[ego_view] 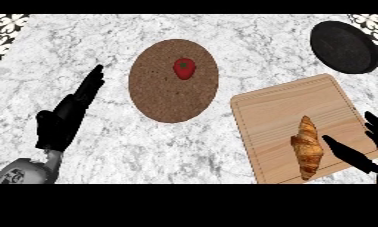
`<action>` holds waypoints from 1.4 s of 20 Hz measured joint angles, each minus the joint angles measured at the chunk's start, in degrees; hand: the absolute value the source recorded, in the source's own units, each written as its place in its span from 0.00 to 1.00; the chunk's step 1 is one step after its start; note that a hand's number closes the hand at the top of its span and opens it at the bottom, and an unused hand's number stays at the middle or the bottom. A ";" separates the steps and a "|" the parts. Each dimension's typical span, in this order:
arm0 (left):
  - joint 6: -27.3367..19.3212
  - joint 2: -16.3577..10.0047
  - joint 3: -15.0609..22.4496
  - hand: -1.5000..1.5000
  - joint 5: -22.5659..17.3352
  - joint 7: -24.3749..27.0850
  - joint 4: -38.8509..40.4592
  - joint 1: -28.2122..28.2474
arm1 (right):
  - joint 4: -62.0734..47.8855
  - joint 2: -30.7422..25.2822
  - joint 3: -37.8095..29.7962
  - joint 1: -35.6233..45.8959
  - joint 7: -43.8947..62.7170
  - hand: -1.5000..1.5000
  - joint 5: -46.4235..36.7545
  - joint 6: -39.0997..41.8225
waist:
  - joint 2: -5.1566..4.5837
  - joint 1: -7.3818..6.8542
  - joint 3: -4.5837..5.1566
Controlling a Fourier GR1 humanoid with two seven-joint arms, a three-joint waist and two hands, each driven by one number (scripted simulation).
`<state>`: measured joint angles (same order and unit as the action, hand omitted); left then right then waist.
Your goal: Pick the croissant from the cutting board and place it in the pan
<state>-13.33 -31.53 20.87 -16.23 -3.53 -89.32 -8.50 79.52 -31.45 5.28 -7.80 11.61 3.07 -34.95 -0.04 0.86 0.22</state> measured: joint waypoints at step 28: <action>3.64 3.59 -1.32 0.50 2.45 -4.54 -0.61 -3.25 | 7.12 -15.56 18.13 23.95 53.35 0.00 11.04 42.13 | -0.15 -2.47 -0.15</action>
<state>-9.69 -27.93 19.56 -13.79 -8.07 -89.93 -11.75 86.64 -47.01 23.41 16.15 64.96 14.10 7.18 -0.20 -1.61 0.07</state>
